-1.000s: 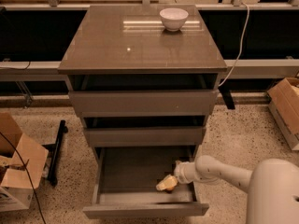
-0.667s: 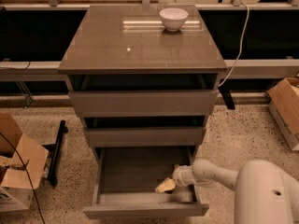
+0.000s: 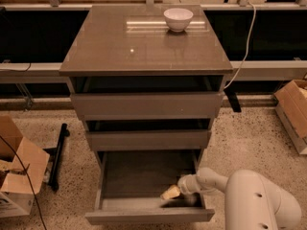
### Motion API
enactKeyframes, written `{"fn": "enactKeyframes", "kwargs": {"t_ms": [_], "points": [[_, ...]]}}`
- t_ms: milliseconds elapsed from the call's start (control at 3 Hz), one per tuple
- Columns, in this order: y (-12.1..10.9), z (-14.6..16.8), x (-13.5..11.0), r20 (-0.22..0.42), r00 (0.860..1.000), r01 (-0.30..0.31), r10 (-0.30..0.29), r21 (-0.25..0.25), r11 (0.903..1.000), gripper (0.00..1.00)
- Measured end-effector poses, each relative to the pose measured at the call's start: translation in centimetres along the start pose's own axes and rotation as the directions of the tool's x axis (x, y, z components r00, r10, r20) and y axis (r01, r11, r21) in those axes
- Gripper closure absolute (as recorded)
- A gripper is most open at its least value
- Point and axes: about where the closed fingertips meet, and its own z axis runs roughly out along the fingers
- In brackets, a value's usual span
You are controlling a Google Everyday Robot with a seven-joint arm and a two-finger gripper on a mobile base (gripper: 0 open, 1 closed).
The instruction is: Pick orange from bottom drawer and place on counter
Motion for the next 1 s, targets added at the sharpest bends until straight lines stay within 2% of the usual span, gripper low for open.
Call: {"fn": "enactKeyframes", "kwargs": {"t_ms": [333,667,1000], "points": [[-0.7,0.6,1.4,-0.006,0.999,-0.038,0.038,0.000,0.9993,0.19],[-0.7,0.2,1.7,0.003,0.998,-0.055,0.055,0.009,0.9984,0.43],[0.1,-0.6,1.7,0.005,0.998,-0.059,0.059,0.010,0.9982,0.65]]}}
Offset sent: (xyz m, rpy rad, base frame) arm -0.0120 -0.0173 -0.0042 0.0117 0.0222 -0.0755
